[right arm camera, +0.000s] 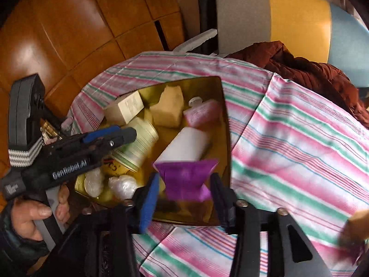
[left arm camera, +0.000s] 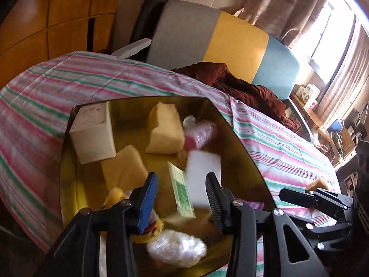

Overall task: Organize objects
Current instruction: 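Carry the green box and purple packet into the gold tray and open both tools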

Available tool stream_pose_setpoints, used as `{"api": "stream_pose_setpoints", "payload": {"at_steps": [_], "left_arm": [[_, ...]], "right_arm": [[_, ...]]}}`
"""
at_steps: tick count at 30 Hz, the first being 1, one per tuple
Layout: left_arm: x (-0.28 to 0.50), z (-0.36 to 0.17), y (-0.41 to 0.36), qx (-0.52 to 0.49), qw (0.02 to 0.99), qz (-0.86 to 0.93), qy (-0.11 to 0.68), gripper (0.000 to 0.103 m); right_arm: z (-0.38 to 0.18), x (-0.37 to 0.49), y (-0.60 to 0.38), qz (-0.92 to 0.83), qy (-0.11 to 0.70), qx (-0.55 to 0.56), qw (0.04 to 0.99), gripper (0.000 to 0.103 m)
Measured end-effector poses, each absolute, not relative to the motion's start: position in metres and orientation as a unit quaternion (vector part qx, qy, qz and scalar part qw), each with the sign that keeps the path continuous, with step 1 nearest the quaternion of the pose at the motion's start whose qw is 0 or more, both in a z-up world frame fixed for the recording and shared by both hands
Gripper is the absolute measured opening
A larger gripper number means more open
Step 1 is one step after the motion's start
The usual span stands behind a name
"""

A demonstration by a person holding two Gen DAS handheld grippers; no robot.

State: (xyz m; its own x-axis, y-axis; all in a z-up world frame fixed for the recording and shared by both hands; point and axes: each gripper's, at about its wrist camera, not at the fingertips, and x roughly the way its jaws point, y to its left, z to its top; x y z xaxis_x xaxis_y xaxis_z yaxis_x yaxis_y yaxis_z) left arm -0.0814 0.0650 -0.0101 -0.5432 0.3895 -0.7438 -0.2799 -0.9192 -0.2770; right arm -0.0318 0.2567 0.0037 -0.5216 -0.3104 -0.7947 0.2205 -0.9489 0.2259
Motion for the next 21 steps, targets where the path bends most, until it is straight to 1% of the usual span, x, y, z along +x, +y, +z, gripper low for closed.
{"api": "stream_pose_setpoints", "payload": {"at_steps": [2,3,4,5,7,9,10,14,16,18,19,21], "left_arm": [[-0.074,-0.012,0.059,-0.437,0.191,0.876,-0.065,0.044],[-0.071,-0.014,0.055,-0.438,0.189,0.876,-0.067,0.044],[-0.069,-0.015,0.052,-0.438,0.187,0.877,-0.069,0.044],[-0.065,-0.015,0.049,-0.438,0.183,0.878,-0.069,0.044],[-0.058,-0.015,0.043,-0.432,0.177,0.881,-0.069,0.044],[-0.050,-0.012,0.039,-0.424,0.170,0.887,-0.062,0.044],[-0.046,-0.010,0.038,-0.418,0.167,0.891,-0.058,0.044],[-0.036,-0.001,0.035,-0.396,0.154,0.904,-0.045,0.044],[-0.029,0.005,0.037,-0.380,0.146,0.913,-0.032,0.044],[-0.024,0.009,0.040,-0.365,0.140,0.920,-0.015,0.045],[-0.021,0.010,0.041,-0.360,0.139,0.923,-0.007,0.045],[-0.016,0.013,0.045,-0.352,0.139,0.926,0.005,0.045]], "right_arm": [[0.000,-0.028,0.252,-0.870,-0.048,0.468,0.149,0.061],[-0.001,-0.026,0.250,-0.870,-0.047,0.469,0.146,0.064],[0.000,-0.022,0.248,-0.871,-0.043,0.468,0.142,0.071],[0.002,-0.019,0.248,-0.874,-0.038,0.465,0.137,0.082],[0.008,-0.008,0.244,-0.885,-0.023,0.448,0.120,0.093],[0.016,0.001,0.239,-0.900,-0.005,0.423,0.103,0.097],[0.021,0.006,0.235,-0.910,0.009,0.405,0.087,0.102],[0.036,0.033,0.219,-0.945,0.070,0.318,0.031,0.103],[0.033,0.038,0.212,-0.948,0.101,0.303,-0.008,0.103],[0.026,0.036,0.205,-0.941,0.130,0.310,-0.040,0.103],[0.021,0.035,0.205,-0.936,0.131,0.324,-0.040,0.103],[0.013,0.033,0.209,-0.929,0.097,0.356,-0.021,0.103]]}}
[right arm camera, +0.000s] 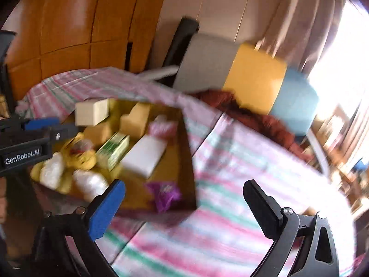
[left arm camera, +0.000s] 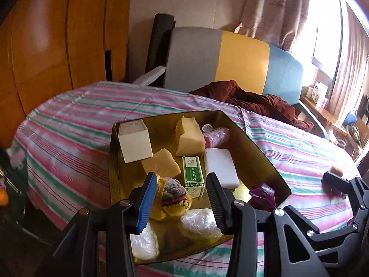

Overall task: Organize objects
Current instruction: 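Carry the green box and purple packet into the gold tray and open both tools, then move both open tools back toward the sponge and snack bag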

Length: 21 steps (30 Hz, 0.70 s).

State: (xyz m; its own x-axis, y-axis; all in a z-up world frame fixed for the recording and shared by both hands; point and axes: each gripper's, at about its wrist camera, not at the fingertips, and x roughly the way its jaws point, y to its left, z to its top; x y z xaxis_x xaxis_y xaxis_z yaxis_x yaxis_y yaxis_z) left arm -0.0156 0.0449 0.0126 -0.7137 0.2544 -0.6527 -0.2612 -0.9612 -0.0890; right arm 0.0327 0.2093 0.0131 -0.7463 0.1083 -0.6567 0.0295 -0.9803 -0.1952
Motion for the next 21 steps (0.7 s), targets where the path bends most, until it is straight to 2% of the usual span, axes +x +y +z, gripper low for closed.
{"api": "stream_pose_setpoints", "payload": {"at_steps": [2,21], "left_arm": [[-0.011,0.014,0.048,-0.348,0.141,0.927,0.014,0.045],[0.004,0.010,0.073,-0.353,0.158,0.920,0.061,0.045]], "right_arm": [[0.009,0.034,0.216,0.928,-0.066,-0.366,0.019,0.103],[0.016,0.057,0.263,0.944,0.012,-0.328,0.026,0.103]]}}
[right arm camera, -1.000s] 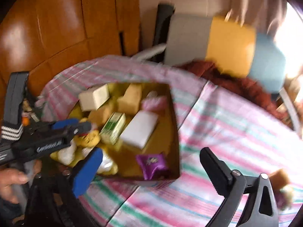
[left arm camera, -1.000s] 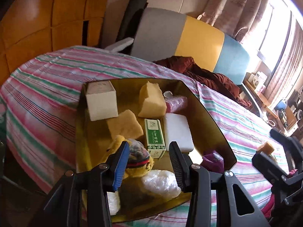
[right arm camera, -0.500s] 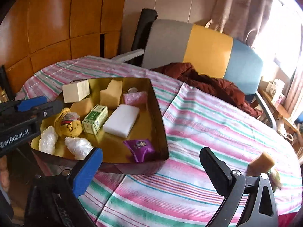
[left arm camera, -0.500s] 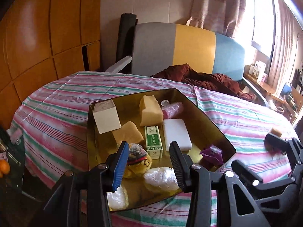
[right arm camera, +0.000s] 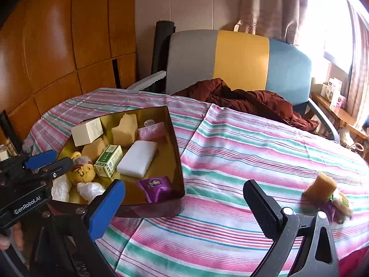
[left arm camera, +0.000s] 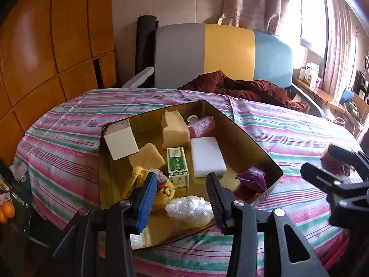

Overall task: Organize objects
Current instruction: 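Move both open tools back toward the sponge and snack bag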

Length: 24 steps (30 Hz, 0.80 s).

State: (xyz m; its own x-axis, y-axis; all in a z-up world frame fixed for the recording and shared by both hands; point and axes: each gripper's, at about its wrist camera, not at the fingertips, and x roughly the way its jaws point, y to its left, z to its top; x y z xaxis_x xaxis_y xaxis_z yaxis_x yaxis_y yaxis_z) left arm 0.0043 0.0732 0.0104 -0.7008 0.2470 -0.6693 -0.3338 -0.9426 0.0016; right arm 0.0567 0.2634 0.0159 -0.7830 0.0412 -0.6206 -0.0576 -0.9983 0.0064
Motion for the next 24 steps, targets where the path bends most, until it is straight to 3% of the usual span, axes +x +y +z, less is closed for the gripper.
{"api": "stream_pose_setpoints", "payload": {"at_steps": [8,18,24], "left_arm": [[0.010,0.011,0.089,-0.350,0.171,0.916,0.092,0.045],[0.015,0.012,0.107,-0.345,0.176,0.913,0.125,0.045],[0.019,0.012,0.127,-0.341,0.190,0.907,0.155,0.045]], "right_arm": [[0.022,0.057,0.301,0.938,0.007,-0.346,-0.002,0.103],[0.036,0.060,0.400,0.931,-0.039,-0.339,0.132,0.103],[0.025,0.070,0.468,0.916,0.000,-0.343,0.208,0.103]]}}
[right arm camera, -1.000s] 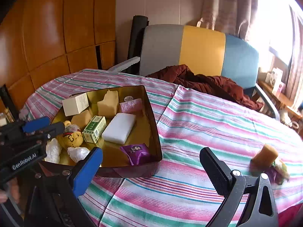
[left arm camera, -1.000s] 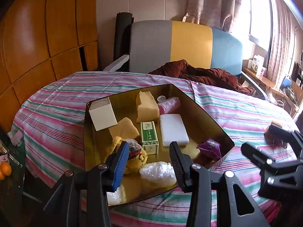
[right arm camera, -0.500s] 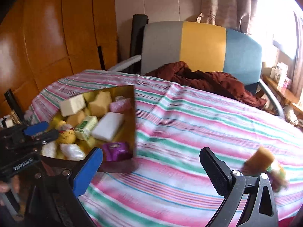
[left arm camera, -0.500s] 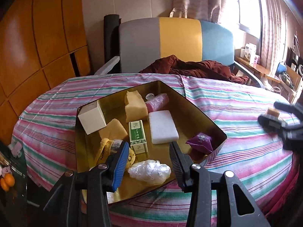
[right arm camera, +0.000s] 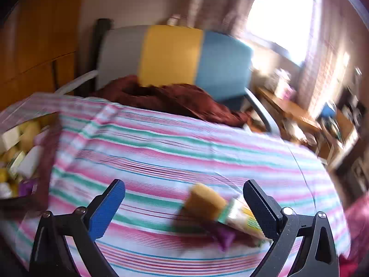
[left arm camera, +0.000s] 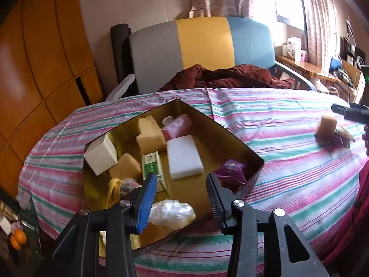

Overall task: Organize objects
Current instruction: 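Move both open tools back toward the sponge and snack bag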

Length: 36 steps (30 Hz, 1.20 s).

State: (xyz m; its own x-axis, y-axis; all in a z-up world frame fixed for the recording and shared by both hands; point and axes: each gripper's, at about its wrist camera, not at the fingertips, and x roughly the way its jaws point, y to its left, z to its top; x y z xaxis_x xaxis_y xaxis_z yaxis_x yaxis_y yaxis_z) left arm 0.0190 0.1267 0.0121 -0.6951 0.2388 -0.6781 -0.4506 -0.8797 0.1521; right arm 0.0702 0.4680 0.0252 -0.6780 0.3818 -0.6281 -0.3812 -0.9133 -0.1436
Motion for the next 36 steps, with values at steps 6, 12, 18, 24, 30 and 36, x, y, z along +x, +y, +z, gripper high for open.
{"api": "stream_pose_setpoints", "payload": {"at_steps": [6,12,18,24,30,36], "left_arm": [[0.022,0.011,0.153,-0.338,0.209,0.899,0.184,0.045],[0.023,0.010,0.184,-0.335,0.240,0.887,0.207,0.045],[0.026,0.007,0.222,-0.344,0.293,0.866,0.215,0.045],[0.029,-0.006,0.268,-0.381,0.343,0.832,0.211,0.045],[0.037,-0.011,0.320,-0.392,0.406,0.799,0.207,0.045],[0.036,-0.013,0.374,-0.406,0.456,0.771,0.183,0.073]], "right_arm": [[0.026,0.084,0.519,0.904,0.115,-0.325,0.253,0.103],[0.027,0.101,0.548,0.887,0.187,-0.307,0.289,0.103],[0.026,0.120,0.575,0.864,0.252,-0.284,0.332,0.103],[0.023,0.154,0.605,0.827,0.335,-0.239,0.382,0.103],[0.012,0.173,0.625,0.797,0.409,-0.222,0.386,0.103],[0.012,0.170,0.623,0.801,0.413,-0.223,0.372,0.103]]}}
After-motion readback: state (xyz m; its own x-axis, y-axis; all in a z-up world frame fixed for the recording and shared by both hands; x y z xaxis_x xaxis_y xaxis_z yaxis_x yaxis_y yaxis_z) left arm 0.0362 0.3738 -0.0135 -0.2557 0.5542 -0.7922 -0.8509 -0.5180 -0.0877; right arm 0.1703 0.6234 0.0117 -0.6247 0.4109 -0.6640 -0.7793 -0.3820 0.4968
